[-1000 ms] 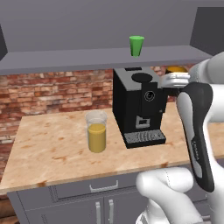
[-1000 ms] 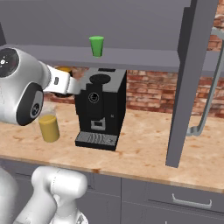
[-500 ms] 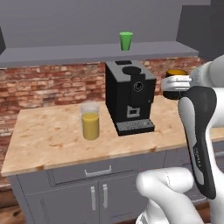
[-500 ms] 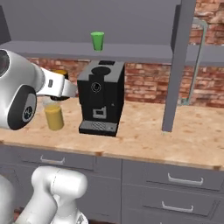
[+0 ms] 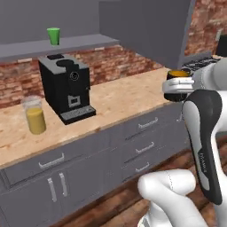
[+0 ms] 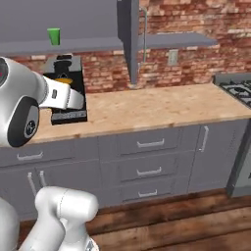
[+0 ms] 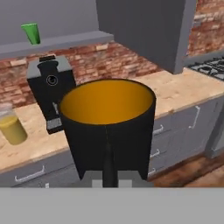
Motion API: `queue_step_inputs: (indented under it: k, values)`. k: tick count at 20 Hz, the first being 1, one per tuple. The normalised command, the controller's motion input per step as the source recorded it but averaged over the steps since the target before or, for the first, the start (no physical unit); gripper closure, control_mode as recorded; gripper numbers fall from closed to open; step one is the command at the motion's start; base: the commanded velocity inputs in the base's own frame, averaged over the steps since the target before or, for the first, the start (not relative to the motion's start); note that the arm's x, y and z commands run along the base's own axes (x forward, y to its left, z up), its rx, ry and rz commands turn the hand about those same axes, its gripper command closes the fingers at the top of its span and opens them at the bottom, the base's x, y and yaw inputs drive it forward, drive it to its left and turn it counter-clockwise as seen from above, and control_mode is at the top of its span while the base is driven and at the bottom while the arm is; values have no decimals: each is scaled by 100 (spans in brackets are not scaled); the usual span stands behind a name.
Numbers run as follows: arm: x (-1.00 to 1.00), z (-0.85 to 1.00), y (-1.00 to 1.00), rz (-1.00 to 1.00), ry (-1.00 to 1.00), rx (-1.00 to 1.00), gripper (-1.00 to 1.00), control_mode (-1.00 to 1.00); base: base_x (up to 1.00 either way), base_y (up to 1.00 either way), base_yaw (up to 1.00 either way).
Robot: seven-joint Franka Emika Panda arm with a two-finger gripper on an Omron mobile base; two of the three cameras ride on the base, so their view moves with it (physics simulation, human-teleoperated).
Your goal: There is a tray on the dining counter. Grab the cup, mug, and pitcher and place them on the tray. The pitcher may be placed next to the tray if it cannot fit the tray.
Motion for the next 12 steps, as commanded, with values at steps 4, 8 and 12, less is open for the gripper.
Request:
queue_step_inputs:
  k: [4, 8, 12]
  values:
    - [0, 0, 0, 0, 0, 0, 100, 100, -40, 0, -89]
    - [0, 0, 0, 0, 0, 0, 100, 100, -38, 0, -91]
    - [0, 0, 0, 0, 0, 0, 100, 100, -34, 0, -92]
